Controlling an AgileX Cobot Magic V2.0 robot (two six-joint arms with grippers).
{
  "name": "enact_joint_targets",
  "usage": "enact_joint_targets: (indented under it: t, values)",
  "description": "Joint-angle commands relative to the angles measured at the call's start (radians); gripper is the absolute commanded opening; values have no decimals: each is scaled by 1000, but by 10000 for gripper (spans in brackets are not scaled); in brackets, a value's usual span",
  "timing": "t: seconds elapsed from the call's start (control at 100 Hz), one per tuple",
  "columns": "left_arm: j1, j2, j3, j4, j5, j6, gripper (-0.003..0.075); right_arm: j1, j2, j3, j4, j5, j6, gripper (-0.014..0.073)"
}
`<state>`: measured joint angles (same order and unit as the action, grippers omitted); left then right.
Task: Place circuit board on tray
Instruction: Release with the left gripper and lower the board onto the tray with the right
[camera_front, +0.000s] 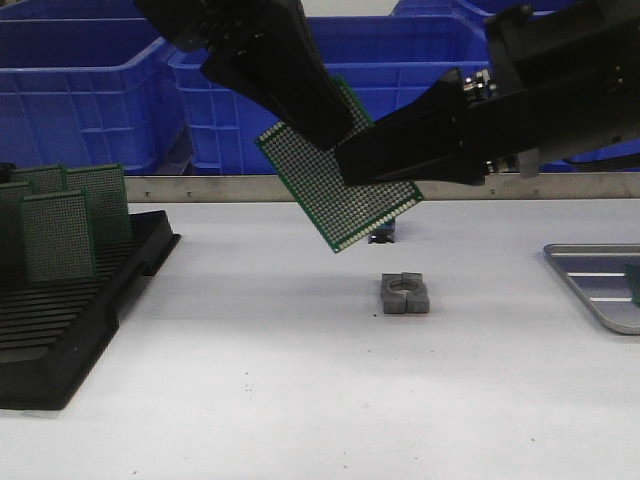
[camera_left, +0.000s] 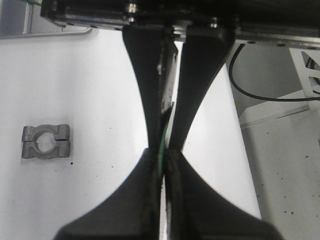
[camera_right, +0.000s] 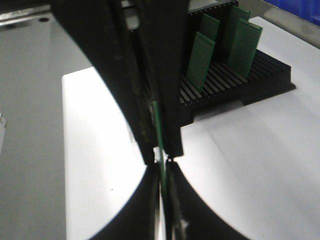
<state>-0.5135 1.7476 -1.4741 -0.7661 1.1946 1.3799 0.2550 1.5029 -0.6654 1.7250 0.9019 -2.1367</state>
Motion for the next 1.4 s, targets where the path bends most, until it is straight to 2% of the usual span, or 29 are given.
enact_joint_targets:
  t: [0.0, 0.14, 0.26, 0.38, 0.45, 0.52, 0.8, 1.01, 1.16, 1.26, 1.39]
  values:
    - [-9, -46, -31, -68, 73, -8, -20, -3, -28, -29, 76, 32, -1, -67]
    - [-9, -46, -31, -70, 71, -8, 17, -3, -28, -29, 76, 32, -1, -69]
    - [-9, -46, -31, -70, 46, -15, 166, -3, -28, -29, 76, 32, -1, -69]
    - [-9, -46, -31, -71, 43, -18, 349, -3, -28, -29, 76, 31, -1, -69]
    - [-5, -46, -31, -71, 26, -18, 428, -3, -28, -29, 76, 20, -1, -69]
    - [11, -46, -33, -64, 11, -18, 472, -3, -28, -28, 76, -7, 14, -69]
    - [125, -46, -62, -40, -16, -24, 473, -57, -28, -25, 76, -211, 187, -69]
    - [158, -46, -62, -38, -16, -49, 473, -135, -28, -25, 130, -543, 344, -69]
    - [158, -46, -62, -38, -16, -49, 473, -183, -26, -25, 170, -762, 361, -69]
    - [158, -46, -62, -38, -16, -49, 473, -211, -6, -25, 170, -821, 361, -68]
    - [158, -46, -62, -38, -16, -49, 473, -244, 30, -25, 170, -803, 361, -68]
